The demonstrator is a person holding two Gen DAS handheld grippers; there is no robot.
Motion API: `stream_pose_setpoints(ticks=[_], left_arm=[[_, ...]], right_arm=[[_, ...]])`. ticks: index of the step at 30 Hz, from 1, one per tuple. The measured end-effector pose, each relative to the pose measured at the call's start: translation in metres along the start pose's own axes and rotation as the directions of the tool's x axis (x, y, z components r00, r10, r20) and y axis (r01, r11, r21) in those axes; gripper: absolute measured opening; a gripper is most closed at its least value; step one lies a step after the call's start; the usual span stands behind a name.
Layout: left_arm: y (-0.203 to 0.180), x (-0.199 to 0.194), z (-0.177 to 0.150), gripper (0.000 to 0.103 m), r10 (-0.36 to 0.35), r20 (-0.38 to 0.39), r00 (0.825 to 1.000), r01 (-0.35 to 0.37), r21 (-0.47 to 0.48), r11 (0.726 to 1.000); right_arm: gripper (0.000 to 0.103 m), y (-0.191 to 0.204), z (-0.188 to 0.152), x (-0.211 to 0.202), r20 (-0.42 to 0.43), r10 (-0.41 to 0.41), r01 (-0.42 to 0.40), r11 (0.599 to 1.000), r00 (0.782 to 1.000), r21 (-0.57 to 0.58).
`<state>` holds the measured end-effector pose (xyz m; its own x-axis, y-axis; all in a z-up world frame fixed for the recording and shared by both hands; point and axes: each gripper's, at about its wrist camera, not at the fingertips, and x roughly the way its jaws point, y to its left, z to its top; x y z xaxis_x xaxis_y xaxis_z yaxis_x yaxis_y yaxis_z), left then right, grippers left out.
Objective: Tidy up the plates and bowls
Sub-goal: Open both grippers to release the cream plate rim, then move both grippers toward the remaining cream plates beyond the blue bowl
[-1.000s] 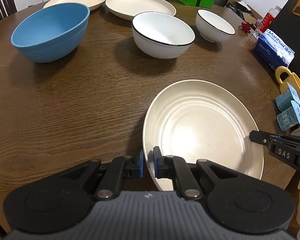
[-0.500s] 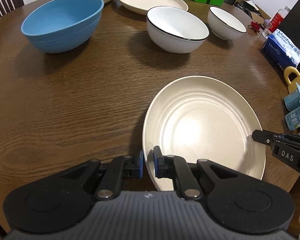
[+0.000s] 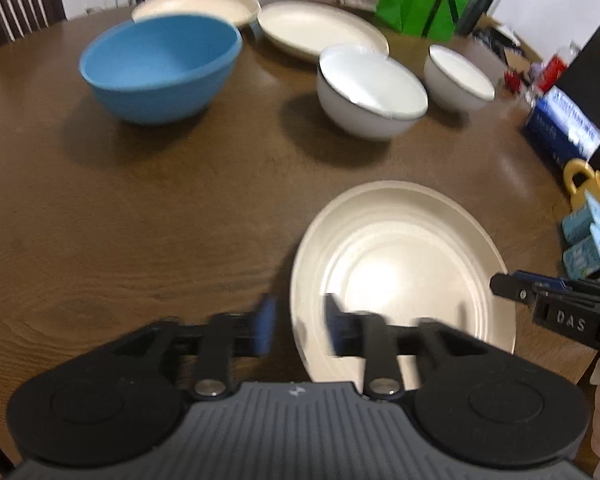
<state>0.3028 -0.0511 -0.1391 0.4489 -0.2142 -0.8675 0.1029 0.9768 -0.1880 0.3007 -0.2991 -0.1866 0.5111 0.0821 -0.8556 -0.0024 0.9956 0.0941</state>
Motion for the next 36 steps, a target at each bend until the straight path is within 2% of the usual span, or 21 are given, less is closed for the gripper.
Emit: stream_pose_setpoints(ticks=[1,2,3,4,6,9,13,25,36], left_arm=[[0.002,-0.006,0.001,0.051,0.004,0.025,1.0,-0.004,-0.003,1.0],[0.004,-0.013,0.001,0.054,0.008,0.047,0.999,-0.007,-0.007,1.0],[0.007,-0.018,0.002,0.065,0.01,0.062,0.998,-0.01,-0.011,1.0],[0.009,-0.025,0.002,0.083,0.014,0.079,0.997,-0.013,-0.018,1.0],[0.013,-0.038,-0.001,0.099,0.04,0.132,0.99,-0.037,-0.03,0.999],[0.013,-0.056,-0.008,0.103,0.07,0.186,0.98,-0.068,-0.018,0.998],[0.018,-0.074,-0.016,0.103,0.061,0.209,0.976,-0.055,-0.034,0.998],[0.038,-0.12,-0.025,0.103,0.089,0.281,0.956,-0.075,-0.061,0.995],[0.06,-0.149,-0.035,0.103,0.126,0.312,0.942,-0.101,-0.096,0.99]], right_arm=[[0.03,0.001,0.002,-0.004,0.011,0.01,-0.01,1.0,1.0,0.002],[0.041,0.003,0.003,-0.009,0.024,0.017,-0.017,1.0,1.0,0.003],[0.054,0.005,0.004,-0.013,0.036,0.02,-0.021,1.0,0.999,0.004],[0.059,0.007,0.005,-0.018,0.048,0.023,-0.023,1.0,0.999,0.005],[0.08,0.012,0.007,-0.028,0.067,0.027,-0.028,1.0,0.997,0.007],[0.092,0.019,0.009,-0.041,0.088,0.051,-0.052,0.999,0.995,0.01],[0.101,0.028,0.009,-0.056,0.098,0.069,-0.072,0.997,0.993,0.025],[0.103,0.065,0.013,-0.091,0.113,0.101,-0.101,0.995,0.988,-0.007],[0.103,0.101,0.015,-0.104,0.103,0.115,-0.11,0.993,0.988,-0.052]])
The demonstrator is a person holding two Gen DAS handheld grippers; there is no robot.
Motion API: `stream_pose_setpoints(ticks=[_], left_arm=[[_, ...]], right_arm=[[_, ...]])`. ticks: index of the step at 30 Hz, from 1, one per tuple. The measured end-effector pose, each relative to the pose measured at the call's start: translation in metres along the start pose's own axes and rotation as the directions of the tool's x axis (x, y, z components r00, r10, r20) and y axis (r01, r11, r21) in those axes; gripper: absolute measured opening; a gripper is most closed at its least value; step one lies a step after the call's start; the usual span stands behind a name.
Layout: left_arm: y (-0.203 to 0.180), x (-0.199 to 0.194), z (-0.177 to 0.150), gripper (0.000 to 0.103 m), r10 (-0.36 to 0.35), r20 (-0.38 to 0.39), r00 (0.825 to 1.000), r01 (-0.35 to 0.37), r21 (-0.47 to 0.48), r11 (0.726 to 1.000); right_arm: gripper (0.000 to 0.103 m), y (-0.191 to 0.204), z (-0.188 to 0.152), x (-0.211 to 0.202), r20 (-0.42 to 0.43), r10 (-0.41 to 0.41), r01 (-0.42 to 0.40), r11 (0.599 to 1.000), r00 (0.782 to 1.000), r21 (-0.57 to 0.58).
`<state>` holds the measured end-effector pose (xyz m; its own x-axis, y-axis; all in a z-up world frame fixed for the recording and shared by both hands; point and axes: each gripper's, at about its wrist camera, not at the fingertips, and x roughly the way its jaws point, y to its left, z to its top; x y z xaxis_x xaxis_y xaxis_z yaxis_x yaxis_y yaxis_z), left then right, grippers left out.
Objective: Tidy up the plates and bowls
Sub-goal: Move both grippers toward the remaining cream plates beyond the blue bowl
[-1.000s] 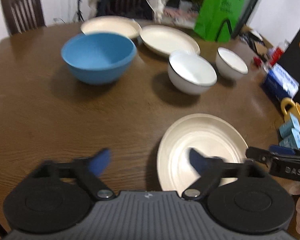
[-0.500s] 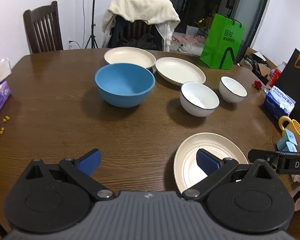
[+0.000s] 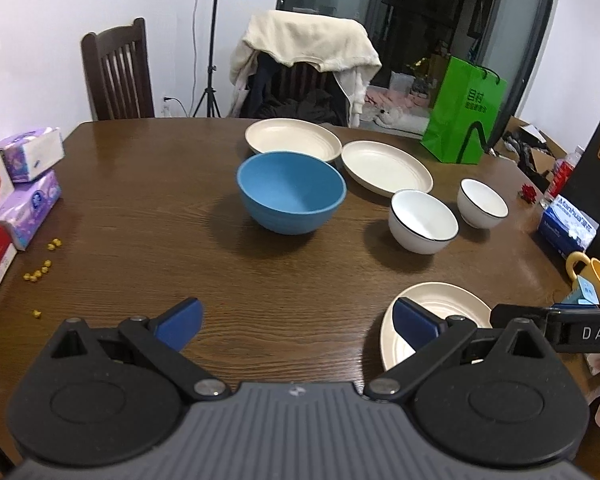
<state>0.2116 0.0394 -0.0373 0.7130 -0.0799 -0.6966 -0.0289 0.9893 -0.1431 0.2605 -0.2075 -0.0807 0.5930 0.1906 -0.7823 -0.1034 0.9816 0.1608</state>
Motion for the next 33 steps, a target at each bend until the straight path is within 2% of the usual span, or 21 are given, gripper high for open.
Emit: stream_pose_setpoints(ticks=[9,15,22,33], left_arm=[[0.023,-0.017,0.003,0.103,0.035,0.019,0.999,-0.035,-0.031,0.999],[0.036,-0.024,0.007,0.103,0.046,0.018,0.999,-0.045,-0.067,0.997],[0.05,-0.022,0.018,0.103,0.092,0.027,0.995,-0.088,-0.122,0.989],[0.065,-0.011,0.041,0.103,0.152,0.029,0.988,-0.144,-0.178,0.973]], right_arm=[[0.103,0.024,0.01,-0.003,-0.007,0.021,-0.021,0.999,1.0,0.024],[0.103,0.048,0.022,-0.003,0.003,0.0,0.0,1.0,1.0,0.005],[0.103,0.069,0.042,0.012,-0.037,0.05,-0.05,0.999,0.998,-0.005],[0.103,0.098,0.079,0.043,-0.043,0.048,-0.051,0.996,0.998,-0.078]])
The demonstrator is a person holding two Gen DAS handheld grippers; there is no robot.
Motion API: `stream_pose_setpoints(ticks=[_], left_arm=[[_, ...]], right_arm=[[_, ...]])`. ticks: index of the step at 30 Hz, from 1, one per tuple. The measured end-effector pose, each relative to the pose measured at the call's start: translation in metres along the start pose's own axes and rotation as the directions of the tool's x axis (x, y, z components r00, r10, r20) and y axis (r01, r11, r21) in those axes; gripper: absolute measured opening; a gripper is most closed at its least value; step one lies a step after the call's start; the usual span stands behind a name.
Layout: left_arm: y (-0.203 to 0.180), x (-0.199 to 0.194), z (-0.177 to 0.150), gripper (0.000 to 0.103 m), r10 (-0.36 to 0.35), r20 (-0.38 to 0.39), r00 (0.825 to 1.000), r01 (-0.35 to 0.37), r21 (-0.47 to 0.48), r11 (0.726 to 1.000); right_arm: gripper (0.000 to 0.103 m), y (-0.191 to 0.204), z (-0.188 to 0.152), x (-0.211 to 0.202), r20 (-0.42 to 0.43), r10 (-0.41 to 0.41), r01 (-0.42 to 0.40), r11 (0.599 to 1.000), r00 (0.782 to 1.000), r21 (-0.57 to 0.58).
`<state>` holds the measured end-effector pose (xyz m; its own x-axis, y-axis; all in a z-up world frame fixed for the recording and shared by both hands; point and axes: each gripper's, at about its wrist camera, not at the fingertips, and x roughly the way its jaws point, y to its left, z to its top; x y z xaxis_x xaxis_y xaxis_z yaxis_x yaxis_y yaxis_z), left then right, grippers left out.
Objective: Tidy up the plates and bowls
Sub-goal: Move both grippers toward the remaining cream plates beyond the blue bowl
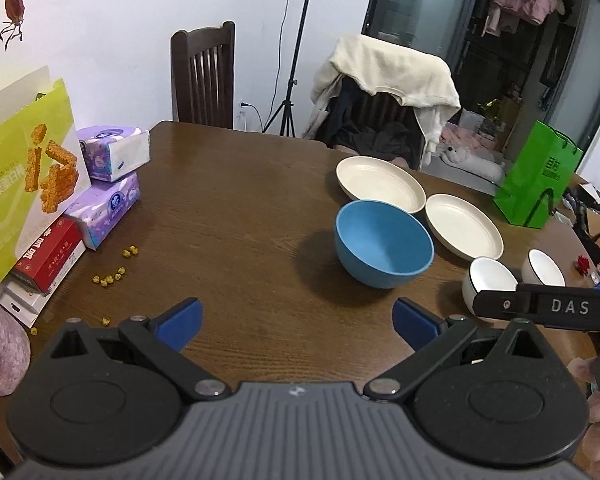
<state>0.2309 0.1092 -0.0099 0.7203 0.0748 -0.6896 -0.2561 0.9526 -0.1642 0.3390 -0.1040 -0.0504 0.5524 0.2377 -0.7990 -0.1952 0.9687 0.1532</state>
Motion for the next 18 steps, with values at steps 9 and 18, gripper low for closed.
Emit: stream_pose_setpoints(ticks=[9,18], left_arm=[[-0.007,0.024,0.018,0.103,0.018,-0.02,1.0,-0.019,-0.017,1.0],[-0.02,0.05,0.035,0.103,0.031,-0.035,0.999,-0.032,-0.026,0.999]], right_arm=[[0.103,0.001,0.022,0.03,-0.027,0.017,-0.017,1.0,0.999,-0.003],[0.103,-0.016,0.052,0.053,-0.027,0.017,-0.017,1.0,0.999,0.02]])
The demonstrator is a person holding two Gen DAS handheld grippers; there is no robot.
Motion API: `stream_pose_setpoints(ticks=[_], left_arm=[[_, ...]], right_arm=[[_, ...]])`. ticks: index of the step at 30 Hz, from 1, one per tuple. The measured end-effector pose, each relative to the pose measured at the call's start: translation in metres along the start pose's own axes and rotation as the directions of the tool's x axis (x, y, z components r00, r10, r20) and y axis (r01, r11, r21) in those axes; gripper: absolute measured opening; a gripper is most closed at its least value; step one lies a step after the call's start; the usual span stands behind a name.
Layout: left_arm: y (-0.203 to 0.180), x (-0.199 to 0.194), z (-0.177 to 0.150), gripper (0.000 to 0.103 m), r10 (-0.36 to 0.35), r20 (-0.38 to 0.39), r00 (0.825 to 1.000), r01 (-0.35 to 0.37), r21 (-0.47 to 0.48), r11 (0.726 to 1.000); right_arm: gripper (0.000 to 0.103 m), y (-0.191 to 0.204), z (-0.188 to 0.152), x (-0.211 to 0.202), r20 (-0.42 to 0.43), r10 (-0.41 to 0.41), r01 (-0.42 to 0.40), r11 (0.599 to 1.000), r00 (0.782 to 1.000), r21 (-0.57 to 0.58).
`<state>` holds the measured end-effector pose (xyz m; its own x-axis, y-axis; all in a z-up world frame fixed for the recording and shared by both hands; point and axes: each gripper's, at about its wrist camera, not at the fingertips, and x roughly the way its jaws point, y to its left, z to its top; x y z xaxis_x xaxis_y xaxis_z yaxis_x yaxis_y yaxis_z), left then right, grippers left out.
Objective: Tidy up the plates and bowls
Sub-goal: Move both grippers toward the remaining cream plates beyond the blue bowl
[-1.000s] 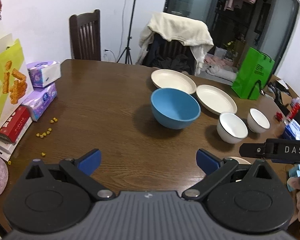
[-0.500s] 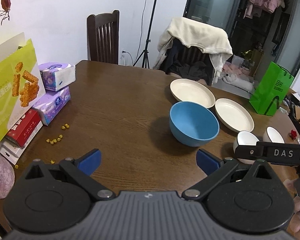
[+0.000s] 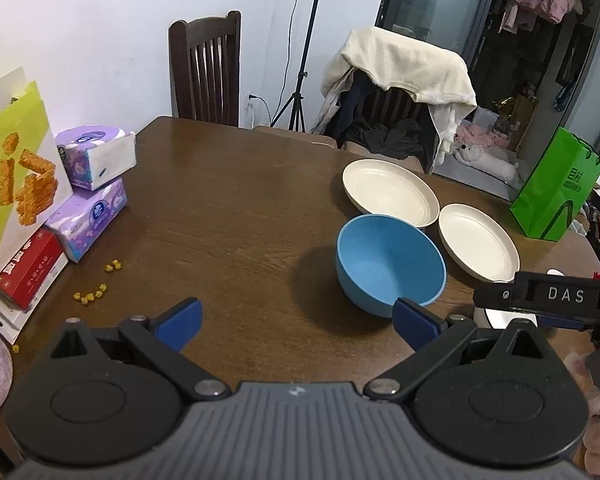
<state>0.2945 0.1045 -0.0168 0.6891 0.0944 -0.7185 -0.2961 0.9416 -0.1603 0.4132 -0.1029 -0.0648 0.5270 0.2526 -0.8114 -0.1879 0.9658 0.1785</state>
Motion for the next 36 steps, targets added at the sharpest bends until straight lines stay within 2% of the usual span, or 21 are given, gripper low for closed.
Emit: stream_pose_setpoints(ticks=[18,25,31,36], left_arm=[[-0.028,0.055,0.062,0.103,0.017,-0.009,1.0,-0.018,-0.033,0.999],[-0.037,0.051,0.085,0.103,-0.004,0.001,1.0,0.004,-0.03,1.0],[-0.05,0.043,0.112,0.103,0.014,0.017,1.0,-0.014,-0.038,0.999],[-0.06,0.041,0.139,0.103,0.045,0.036,0.998,-0.043,-0.061,0.997]], right_arm=[[0.103,-0.027,0.074,0.049,-0.01,-0.001,0.002,0.999,1.0,0.046],[0.103,-0.024,0.086,0.033,0.017,-0.002,0.001,0.999,1.0,0.05],[0.103,-0.034,0.105,0.009,0.04,0.008,-0.012,0.996,0.999,0.094],[0.103,-0.04,0.136,0.002,0.044,0.023,-0.026,0.997,0.999,0.073]])
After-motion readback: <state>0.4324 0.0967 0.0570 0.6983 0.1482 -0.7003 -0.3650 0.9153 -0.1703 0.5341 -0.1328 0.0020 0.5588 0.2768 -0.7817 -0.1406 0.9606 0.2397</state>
